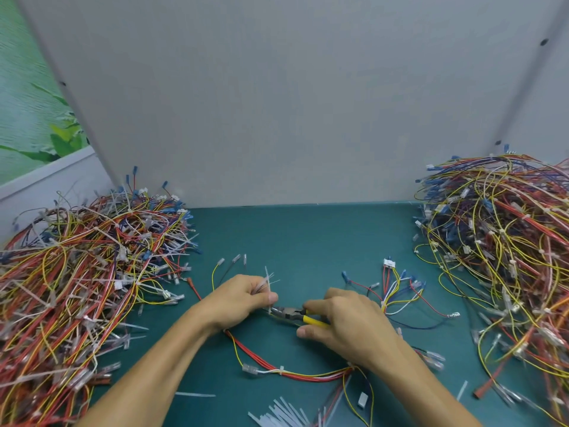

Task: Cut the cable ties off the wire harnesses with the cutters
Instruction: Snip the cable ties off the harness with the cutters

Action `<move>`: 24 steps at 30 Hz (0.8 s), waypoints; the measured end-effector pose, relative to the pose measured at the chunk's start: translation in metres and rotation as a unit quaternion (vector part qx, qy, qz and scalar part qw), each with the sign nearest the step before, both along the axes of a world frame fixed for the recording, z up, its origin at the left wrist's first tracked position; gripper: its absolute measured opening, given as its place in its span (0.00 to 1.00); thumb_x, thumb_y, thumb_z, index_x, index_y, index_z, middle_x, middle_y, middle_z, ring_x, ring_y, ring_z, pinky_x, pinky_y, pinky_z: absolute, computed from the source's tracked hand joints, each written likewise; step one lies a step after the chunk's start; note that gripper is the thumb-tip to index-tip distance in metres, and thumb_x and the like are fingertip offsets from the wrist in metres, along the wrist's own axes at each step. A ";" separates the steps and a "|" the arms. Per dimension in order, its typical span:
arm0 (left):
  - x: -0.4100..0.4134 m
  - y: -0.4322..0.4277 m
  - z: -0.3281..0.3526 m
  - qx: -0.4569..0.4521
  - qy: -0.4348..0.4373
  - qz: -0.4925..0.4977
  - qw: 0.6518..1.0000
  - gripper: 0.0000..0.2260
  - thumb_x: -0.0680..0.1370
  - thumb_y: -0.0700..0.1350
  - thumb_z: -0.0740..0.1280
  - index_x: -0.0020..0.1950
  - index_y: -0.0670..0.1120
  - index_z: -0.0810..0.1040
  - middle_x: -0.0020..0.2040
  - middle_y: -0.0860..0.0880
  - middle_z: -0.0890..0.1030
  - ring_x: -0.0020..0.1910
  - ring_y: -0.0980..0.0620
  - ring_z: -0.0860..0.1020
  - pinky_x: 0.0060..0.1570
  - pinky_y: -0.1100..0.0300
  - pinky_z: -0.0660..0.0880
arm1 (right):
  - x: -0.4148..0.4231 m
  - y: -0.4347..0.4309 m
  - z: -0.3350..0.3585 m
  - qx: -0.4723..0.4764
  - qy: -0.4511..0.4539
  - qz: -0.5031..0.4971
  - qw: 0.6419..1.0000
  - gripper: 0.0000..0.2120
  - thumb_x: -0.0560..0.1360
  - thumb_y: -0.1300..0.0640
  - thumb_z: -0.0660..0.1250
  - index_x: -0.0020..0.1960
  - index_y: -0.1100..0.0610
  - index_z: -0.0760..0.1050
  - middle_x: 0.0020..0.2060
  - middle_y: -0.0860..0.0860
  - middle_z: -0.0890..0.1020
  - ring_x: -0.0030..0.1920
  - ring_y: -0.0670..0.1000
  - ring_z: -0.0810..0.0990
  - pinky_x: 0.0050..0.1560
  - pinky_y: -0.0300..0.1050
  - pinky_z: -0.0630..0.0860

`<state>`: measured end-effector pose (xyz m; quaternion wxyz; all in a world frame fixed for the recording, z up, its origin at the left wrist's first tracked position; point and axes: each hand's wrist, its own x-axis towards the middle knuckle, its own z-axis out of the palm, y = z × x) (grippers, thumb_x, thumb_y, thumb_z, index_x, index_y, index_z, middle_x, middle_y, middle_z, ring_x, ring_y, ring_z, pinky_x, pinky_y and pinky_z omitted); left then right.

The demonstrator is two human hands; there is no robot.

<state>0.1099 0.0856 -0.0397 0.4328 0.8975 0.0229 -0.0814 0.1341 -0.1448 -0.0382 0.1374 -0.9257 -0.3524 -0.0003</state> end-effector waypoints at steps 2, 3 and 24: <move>0.000 0.000 0.001 -0.004 0.004 -0.003 1.000 0.14 0.77 0.48 0.68 0.35 0.49 0.69 0.24 0.56 0.64 0.25 0.58 0.60 0.27 0.62 0.58 | -0.002 0.002 -0.002 -0.005 -0.011 -0.005 1.000 0.22 0.72 0.30 0.59 0.57 0.43 0.72 0.45 0.47 0.74 0.52 0.54 0.76 0.41 0.46 0.66; 0.000 0.000 0.001 -0.004 0.004 -0.004 1.000 0.13 0.77 0.48 0.68 0.36 0.48 0.70 0.24 0.56 0.64 0.25 0.58 0.61 0.27 0.62 0.58 | -0.003 0.003 -0.002 -0.006 -0.016 -0.007 1.000 0.22 0.72 0.31 0.59 0.58 0.43 0.73 0.46 0.47 0.74 0.53 0.54 0.76 0.42 0.46 0.66; -0.002 -0.003 0.002 0.007 -0.003 0.005 1.000 0.13 0.77 0.46 0.69 0.35 0.47 0.69 0.25 0.56 0.63 0.25 0.58 0.60 0.28 0.61 0.58 | -0.015 0.013 0.003 -0.053 -0.041 -0.003 0.998 0.21 0.73 0.33 0.60 0.57 0.48 0.71 0.48 0.51 0.74 0.52 0.58 0.76 0.39 0.45 0.62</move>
